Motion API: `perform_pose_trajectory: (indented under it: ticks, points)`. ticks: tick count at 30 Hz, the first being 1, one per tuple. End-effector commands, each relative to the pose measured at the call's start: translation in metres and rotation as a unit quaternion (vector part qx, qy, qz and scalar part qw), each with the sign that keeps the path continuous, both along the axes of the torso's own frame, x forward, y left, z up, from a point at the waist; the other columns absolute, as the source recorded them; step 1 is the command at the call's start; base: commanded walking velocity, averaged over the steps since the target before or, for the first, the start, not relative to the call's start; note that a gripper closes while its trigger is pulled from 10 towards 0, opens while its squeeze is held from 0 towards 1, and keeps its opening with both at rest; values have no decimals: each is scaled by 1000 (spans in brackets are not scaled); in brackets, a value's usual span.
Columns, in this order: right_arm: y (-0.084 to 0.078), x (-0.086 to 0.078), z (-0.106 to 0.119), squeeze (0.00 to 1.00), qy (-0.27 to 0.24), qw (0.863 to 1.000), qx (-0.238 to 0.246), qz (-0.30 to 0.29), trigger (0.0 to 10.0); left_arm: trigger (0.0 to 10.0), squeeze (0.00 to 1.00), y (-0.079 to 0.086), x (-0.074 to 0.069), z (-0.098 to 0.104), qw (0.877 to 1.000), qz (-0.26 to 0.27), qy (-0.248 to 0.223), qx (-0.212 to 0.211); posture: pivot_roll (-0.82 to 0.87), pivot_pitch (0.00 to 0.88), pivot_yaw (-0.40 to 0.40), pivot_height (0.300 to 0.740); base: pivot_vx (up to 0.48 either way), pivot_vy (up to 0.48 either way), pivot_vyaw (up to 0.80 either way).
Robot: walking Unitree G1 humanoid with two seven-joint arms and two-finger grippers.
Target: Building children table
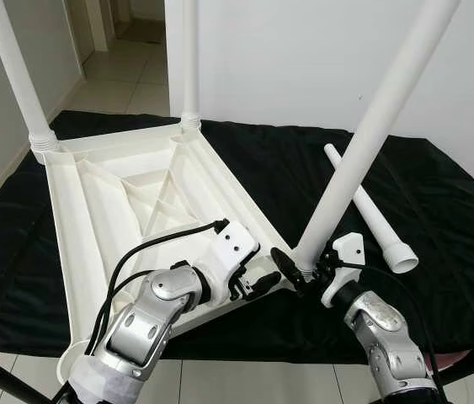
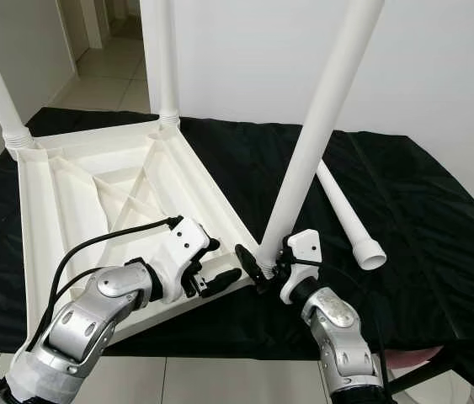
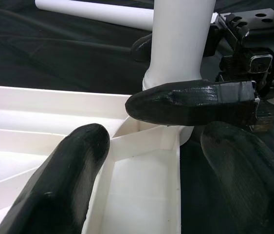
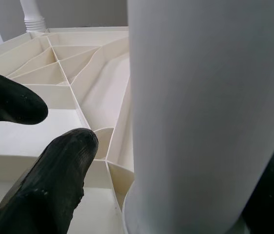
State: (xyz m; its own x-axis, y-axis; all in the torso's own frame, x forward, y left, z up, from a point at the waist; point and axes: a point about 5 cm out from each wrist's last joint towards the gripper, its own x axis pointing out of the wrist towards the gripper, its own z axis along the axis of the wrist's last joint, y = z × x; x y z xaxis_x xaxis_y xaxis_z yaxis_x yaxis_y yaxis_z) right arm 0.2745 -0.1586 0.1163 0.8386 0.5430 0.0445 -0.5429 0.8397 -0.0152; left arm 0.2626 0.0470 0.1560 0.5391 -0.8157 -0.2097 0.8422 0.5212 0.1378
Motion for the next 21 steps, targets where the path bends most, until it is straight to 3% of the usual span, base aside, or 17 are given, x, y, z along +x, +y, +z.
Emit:
perform_pose_trajectory:
  ticks: [1, 3, 21]
  points:
    - [0, -2, -5, 0, 11, 1000, -6, 16, 10000, 10000, 0, -2, -3, 1, 1000, -11, 0, -3, -51, 0, -64, 740, 0, 0, 0]
    - [-17, 5, 5, 0, -8, 999, -40, 24, 10000, 10000, 0, -6, -6, -2, 999, -31, 18, -6, -59, 0, -61, 740, 0, 0, 0]
    - [-18, 19, 11, 0, -16, 993, -82, 82, 10000, 10000, 0, -2, -15, -4, 995, -72, 62, -20, -44, 0, -71, 740, 0, 0, 0]
